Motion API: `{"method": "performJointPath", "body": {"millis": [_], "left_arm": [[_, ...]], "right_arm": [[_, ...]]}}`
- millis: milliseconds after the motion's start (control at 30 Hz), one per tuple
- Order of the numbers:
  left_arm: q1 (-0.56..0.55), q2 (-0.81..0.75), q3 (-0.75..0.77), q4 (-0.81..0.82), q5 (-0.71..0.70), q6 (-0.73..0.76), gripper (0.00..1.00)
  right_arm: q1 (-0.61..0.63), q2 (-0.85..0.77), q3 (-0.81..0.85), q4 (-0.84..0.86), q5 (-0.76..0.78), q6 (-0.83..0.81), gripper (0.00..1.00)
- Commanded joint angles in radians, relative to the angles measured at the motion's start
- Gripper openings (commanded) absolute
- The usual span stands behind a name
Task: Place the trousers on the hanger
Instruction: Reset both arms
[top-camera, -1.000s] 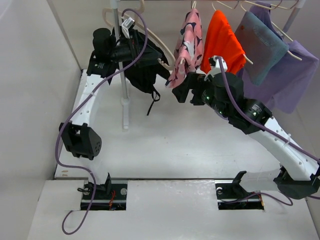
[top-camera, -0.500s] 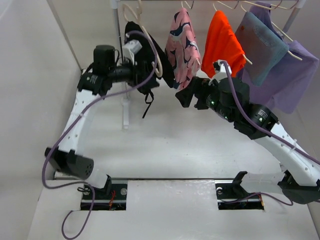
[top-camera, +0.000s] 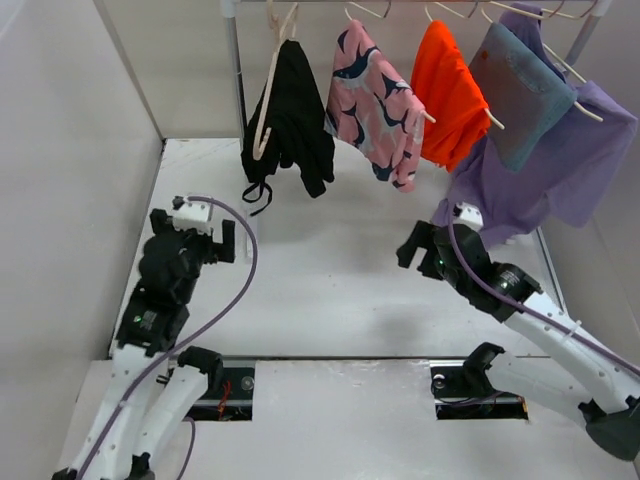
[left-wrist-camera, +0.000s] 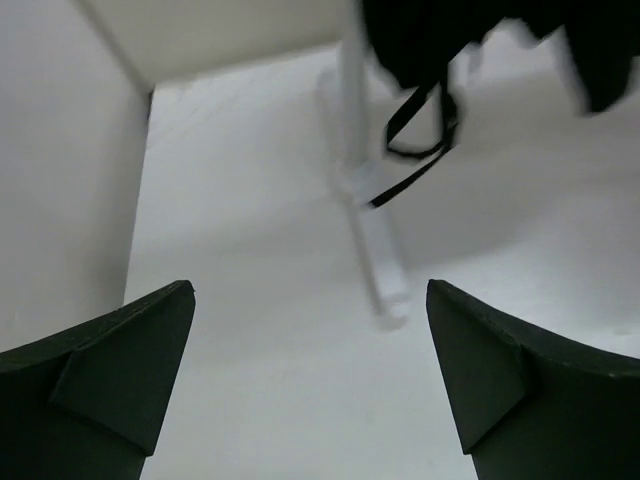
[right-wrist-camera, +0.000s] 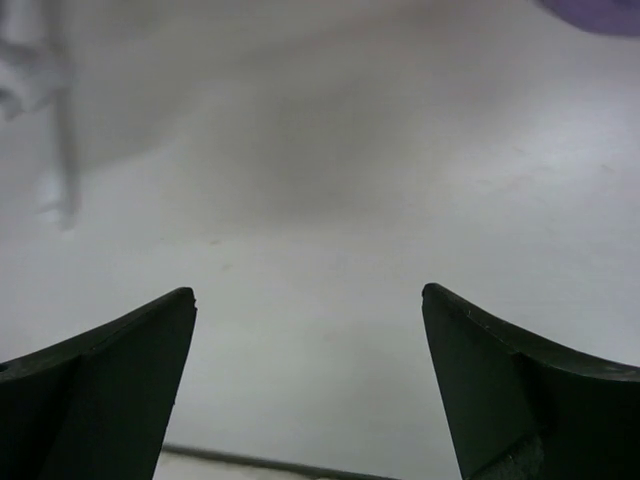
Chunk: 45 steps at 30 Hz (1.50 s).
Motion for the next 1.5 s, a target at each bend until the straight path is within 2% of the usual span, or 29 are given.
{"method": "performJointPath", "body": {"millis": [0, 100, 233, 533, 833, 1300, 1467], "left_arm": [[0.037, 0.063, -0.243, 0.200, -0.373, 0.040, 1.00], [0.059, 0.127, -0.329, 0.284, -0.398, 0.008, 1.00], [0.100, 0.164, -0.360, 0.313, -0.398, 0.017, 1.00], [0.184, 0.112, -0.398, 0.313, -0.245, 0.046, 1.00], [0.239, 0.123, -0.398, 0.304, -0.235, 0.046, 1.00], [0.240, 0.113, -0.398, 0.304, -0.217, 0.046, 1.00], [0.240, 0.104, -0.398, 0.295, -0.205, 0.046, 1.00]], "right_arm": [[-0.100, -0.100, -0.140, 0.033, 0.052, 0.109, 0.99], [-0.190, -0.169, -0.278, 0.079, 0.052, 0.109, 0.99], [-0.224, -0.229, -0.300, 0.128, 0.042, 0.106, 0.99], [-0.224, -0.216, -0.280, 0.121, 0.085, 0.106, 0.99], [-0.224, -0.168, -0.233, 0.101, 0.106, 0.087, 0.99], [-0.233, -0.168, -0.202, 0.101, 0.115, 0.035, 0.99], [-0.233, -0.206, -0.202, 0.154, 0.106, -0.015, 0.99]]}}
